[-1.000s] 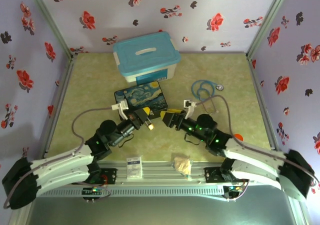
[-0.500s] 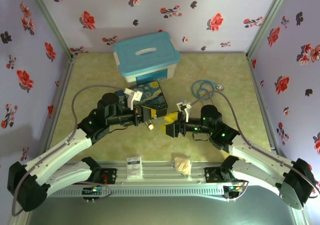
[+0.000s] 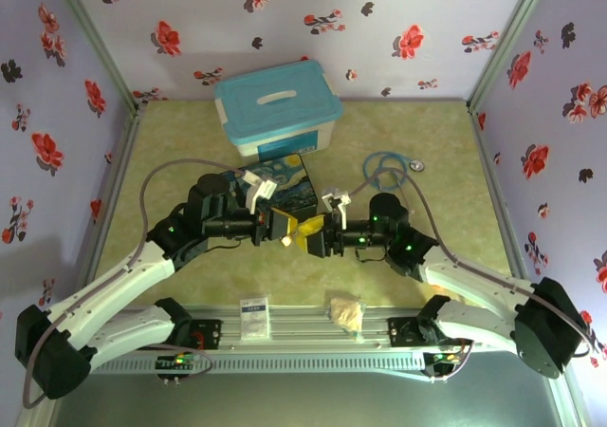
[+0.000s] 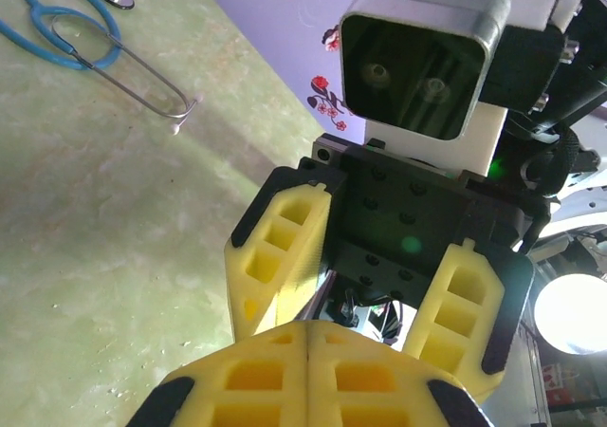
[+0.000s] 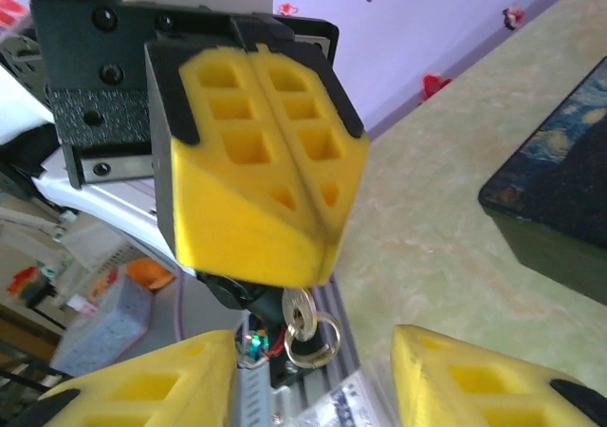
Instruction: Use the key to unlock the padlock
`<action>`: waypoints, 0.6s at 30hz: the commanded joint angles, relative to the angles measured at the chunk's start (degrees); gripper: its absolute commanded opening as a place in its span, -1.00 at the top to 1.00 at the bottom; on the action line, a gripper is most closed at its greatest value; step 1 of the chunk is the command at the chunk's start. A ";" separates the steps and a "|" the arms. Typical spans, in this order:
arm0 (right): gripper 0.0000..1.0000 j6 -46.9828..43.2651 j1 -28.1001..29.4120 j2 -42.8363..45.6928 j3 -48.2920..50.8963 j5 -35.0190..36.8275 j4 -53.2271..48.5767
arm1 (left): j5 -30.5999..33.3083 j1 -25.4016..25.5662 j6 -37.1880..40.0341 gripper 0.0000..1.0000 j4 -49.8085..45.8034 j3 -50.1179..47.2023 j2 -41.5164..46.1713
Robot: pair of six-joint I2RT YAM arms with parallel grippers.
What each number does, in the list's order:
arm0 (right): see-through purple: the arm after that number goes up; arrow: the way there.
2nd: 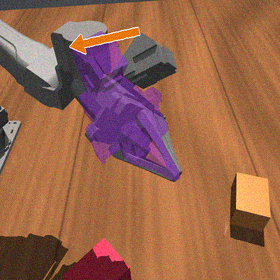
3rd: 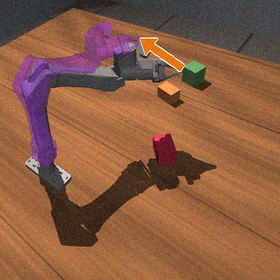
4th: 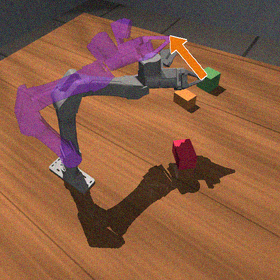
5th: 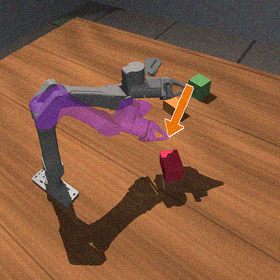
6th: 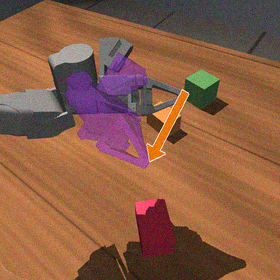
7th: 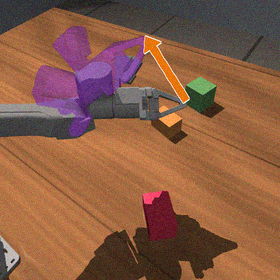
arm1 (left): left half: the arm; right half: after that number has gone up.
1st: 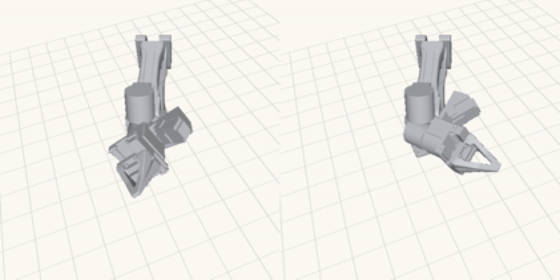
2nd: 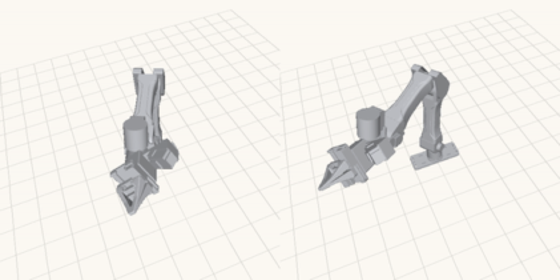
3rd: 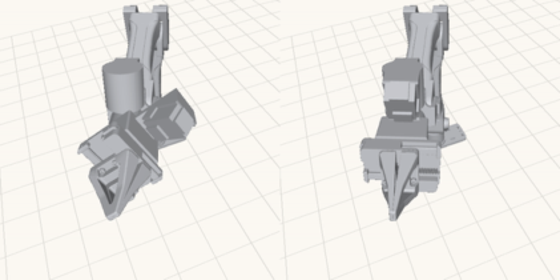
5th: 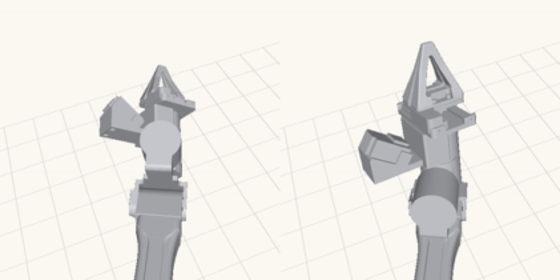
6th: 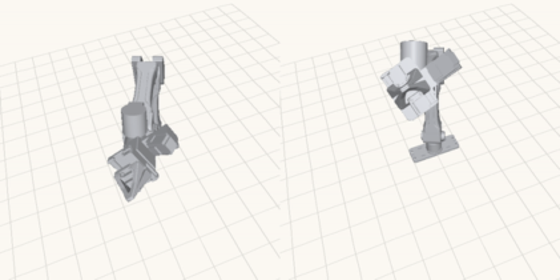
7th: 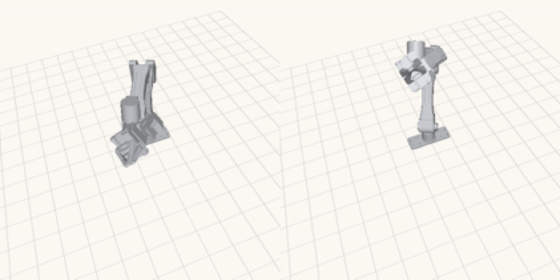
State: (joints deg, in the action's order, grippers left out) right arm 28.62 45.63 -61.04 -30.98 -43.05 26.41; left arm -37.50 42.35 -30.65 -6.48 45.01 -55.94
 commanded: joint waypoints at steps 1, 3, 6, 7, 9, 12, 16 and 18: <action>0.21 3.28 -0.32 -2.20 -0.70 -3.08 7.69 | -1.70 -0.25 0.68 1.00 1.03 0.25 0.36; 0.28 3.88 -0.31 -3.23 -0.75 -3.25 9.16 | -1.70 -0.24 0.84 1.00 1.03 0.11 0.57; 0.51 5.02 -0.30 -4.15 -0.75 -3.96 11.42 | -1.77 -0.22 0.68 1.00 0.90 -0.10 0.82; 0.56 5.27 -0.30 -4.20 -0.75 -4.14 11.72 | -1.78 -0.25 0.76 1.00 0.90 -0.25 0.87; 0.60 5.07 -0.28 -4.10 -0.83 -4.32 11.23 | -1.79 -0.25 0.85 1.00 0.99 -0.43 1.06; 0.74 4.45 -0.27 -3.70 -0.82 -4.74 9.45 | -1.78 -0.25 0.79 1.00 1.17 -0.63 1.44; 0.87 3.54 -0.30 -3.50 -0.83 -5.70 6.60 | -1.77 -0.25 0.39 1.00 2.26 -1.34 1.27; 0.90 3.71 -0.32 -3.64 -0.75 -6.07 6.45 | -1.79 -0.34 -0.15 1.00 3.24 -1.77 1.02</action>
State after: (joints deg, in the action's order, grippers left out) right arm 33.04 45.60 -65.21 -30.98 -46.81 33.87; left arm -37.95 42.35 -30.72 -5.85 44.16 -55.53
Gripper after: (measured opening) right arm 0.062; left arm 0.043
